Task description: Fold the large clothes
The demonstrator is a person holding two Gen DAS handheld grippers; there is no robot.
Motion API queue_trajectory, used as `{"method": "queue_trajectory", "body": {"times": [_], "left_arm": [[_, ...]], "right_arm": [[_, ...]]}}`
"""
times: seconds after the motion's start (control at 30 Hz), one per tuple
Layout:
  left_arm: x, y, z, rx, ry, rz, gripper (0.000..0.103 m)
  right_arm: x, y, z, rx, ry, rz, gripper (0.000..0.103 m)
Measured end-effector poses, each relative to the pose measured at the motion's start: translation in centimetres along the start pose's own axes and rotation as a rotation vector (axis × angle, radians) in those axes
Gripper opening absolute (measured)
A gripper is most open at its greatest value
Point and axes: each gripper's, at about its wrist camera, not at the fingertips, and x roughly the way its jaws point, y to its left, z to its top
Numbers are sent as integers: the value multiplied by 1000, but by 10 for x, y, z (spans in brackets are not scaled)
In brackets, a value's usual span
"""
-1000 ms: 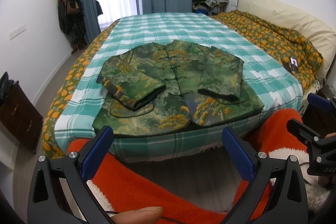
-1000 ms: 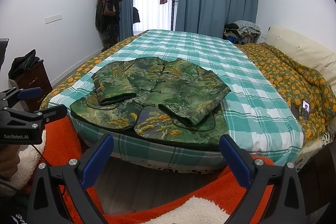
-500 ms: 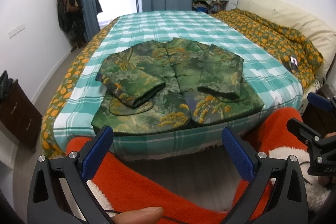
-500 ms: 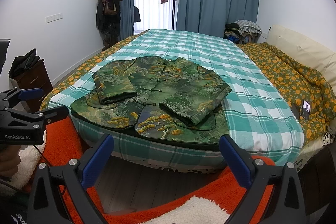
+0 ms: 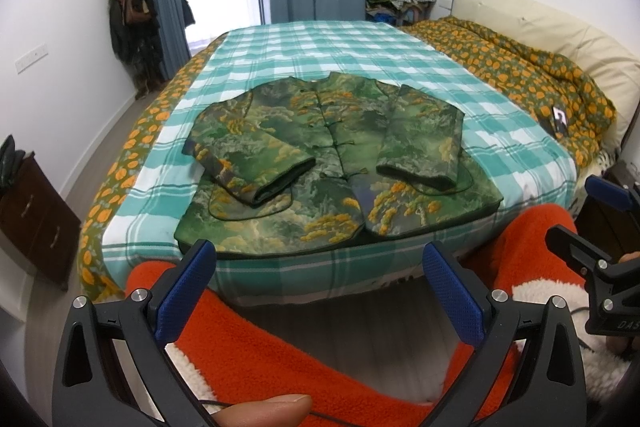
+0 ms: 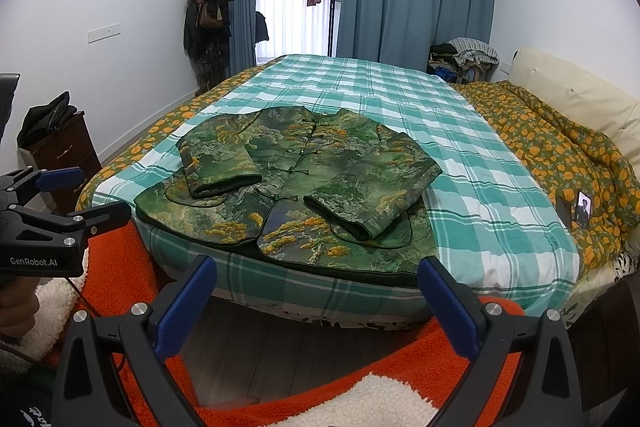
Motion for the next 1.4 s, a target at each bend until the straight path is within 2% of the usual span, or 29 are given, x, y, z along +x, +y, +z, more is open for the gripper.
{"method": "queue_trajectory", "body": {"times": [1.4], "left_arm": [[0,-1,0,0,4,1,103]], "right_arm": [[1,-1,-1,-1,6,1,102]]}}
